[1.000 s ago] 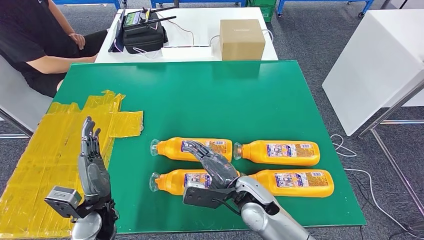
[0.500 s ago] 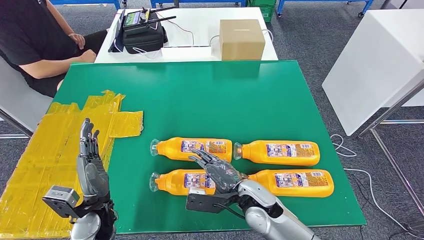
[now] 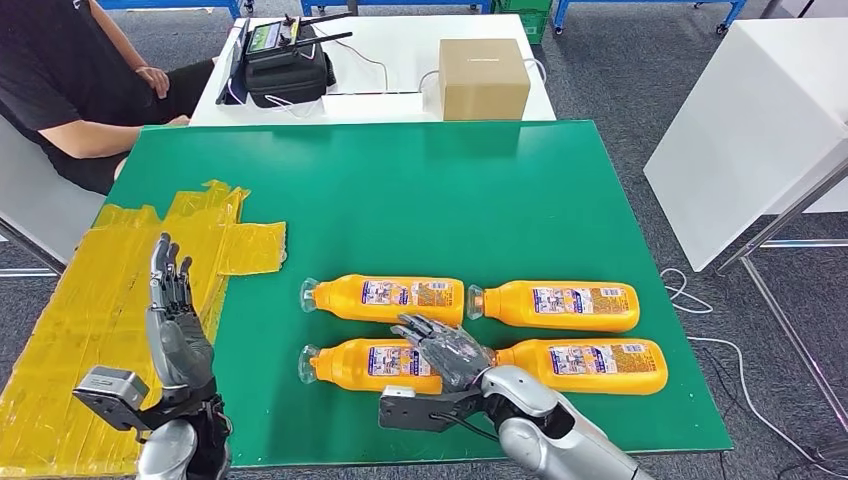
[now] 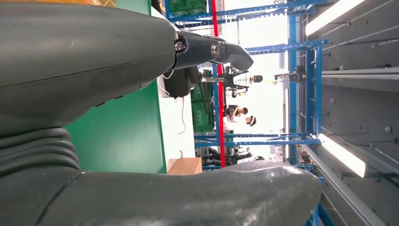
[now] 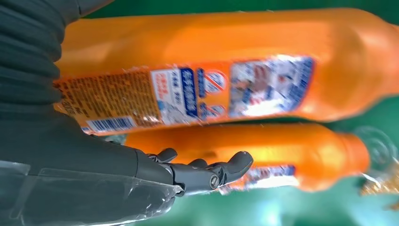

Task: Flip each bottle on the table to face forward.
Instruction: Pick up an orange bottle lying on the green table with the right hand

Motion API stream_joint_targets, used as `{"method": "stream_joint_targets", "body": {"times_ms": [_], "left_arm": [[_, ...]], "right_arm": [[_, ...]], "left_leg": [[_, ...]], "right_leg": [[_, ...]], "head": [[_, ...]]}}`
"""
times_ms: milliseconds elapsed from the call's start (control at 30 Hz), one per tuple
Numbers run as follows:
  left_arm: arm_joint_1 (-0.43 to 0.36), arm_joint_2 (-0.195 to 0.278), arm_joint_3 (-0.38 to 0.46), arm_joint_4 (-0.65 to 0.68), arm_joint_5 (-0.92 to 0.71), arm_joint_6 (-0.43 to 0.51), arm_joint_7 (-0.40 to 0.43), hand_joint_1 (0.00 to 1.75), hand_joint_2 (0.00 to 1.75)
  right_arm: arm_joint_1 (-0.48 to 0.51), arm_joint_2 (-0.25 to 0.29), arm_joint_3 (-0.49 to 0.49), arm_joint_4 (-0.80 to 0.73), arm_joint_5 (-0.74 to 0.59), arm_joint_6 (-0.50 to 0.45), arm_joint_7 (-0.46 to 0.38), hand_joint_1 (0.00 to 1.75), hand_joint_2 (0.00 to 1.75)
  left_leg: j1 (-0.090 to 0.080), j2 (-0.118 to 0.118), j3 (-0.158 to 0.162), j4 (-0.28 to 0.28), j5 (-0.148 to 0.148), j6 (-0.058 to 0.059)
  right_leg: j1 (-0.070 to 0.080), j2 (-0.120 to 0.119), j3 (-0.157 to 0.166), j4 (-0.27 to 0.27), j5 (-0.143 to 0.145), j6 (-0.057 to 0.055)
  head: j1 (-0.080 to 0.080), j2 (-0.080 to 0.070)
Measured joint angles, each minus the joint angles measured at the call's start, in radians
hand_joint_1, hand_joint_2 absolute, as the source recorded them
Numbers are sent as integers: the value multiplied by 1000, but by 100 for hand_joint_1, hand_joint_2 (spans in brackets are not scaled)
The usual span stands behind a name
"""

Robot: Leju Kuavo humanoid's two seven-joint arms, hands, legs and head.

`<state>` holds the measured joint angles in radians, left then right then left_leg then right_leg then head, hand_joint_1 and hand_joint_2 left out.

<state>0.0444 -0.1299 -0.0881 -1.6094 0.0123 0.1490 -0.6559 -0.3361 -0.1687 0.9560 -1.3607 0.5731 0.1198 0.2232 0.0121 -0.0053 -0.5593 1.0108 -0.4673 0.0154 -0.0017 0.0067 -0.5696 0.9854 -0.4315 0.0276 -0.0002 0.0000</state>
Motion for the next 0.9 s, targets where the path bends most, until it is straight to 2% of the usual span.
{"method": "stream_joint_targets", "body": {"times_ms": [433, 700, 733, 833, 867, 900], "left_arm": [[-8, -3, 9, 1, 15, -3, 11, 0, 0], [-14, -4, 15, 1, 17, -2, 16, 0, 0], [-14, -4, 16, 1, 19, -2, 16, 0, 0], [-13, -4, 16, 1, 24, -2, 17, 0, 0], [-13, -4, 16, 2, 25, -2, 17, 0, 0], [-13, -4, 16, 3, 26, -2, 18, 0, 0]], "right_arm": [[-48, -6, 50, 31, 57, 99, 68, 0, 175], [-60, -5, 66, 33, 60, 116, 79, 0, 175], [-61, -6, 68, 33, 62, 120, 79, 10, 175], [-69, -15, 78, 36, 65, 145, 76, 138, 175], [-72, -18, 81, 38, 62, 154, 75, 172, 175], [-75, -20, 84, 40, 57, 163, 73, 175, 175]], "left_leg": [[0, 0, 0, 0, 0, 0], [0, 0, 0, 0, 0, 0], [0, 0, 0, 0, 0, 0], [0, 0, 0, 0, 0, 0], [0, 0, 0, 0, 0, 0], [0, 0, 0, 0, 0, 0]], "right_leg": [[0, 0, 0, 0, 0, 0], [0, 0, 0, 0, 0, 0], [0, 0, 0, 0, 0, 0], [0, 0, 0, 0, 0, 0], [0, 0, 0, 0, 0, 0], [0, 0, 0, 0, 0, 0]], "head": [[0, 0], [0, 0], [0, 0], [0, 0], [0, 0], [0, 0]]}}
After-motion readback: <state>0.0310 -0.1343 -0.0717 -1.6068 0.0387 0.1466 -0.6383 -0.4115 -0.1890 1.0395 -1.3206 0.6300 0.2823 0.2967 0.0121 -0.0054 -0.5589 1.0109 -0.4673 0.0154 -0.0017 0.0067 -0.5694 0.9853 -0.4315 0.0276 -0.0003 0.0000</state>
